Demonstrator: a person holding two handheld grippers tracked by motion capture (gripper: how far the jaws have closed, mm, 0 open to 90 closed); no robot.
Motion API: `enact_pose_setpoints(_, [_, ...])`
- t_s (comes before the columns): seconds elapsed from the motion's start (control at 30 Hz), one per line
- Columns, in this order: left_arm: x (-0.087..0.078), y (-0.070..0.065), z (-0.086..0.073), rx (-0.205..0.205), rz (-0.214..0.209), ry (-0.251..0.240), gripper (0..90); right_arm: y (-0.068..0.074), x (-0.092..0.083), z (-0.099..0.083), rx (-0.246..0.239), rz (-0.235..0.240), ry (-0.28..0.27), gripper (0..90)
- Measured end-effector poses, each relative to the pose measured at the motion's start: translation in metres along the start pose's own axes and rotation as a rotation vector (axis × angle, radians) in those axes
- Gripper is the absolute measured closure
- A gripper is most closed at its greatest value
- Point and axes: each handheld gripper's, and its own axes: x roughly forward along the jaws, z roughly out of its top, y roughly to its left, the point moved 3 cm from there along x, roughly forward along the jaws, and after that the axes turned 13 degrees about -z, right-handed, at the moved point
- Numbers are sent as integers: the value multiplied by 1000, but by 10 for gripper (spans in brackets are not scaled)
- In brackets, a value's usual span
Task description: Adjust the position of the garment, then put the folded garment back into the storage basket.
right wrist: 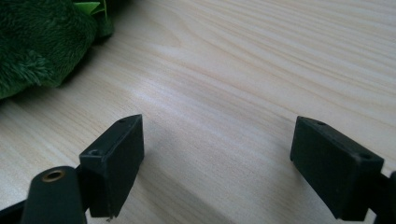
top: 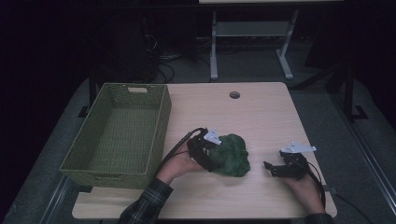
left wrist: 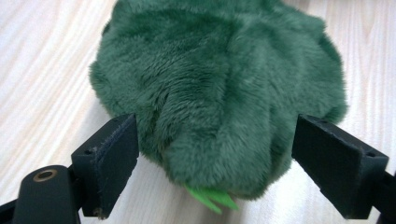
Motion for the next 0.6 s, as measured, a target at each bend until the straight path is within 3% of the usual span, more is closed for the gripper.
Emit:
enact_pose_setpoints(0.07, [10, 3, -2, -14, -7, 10, 139, 0, 0, 0, 0, 0, 0, 172])
enact_pose_setpoints(0.1, [11, 5, -2, 0, -11, 35, 138, 0, 0, 0, 1, 0, 1, 172])
enact_pose_setpoints(0.23, [21, 7, -4, -3, -25, 46, 138, 0, 1, 0, 2, -2, 0, 171])
enact_pose_setpoints(0.6, [40, 12, -7, -6, -19, 95, 148, 0, 1, 1, 3, -4, 1, 171])
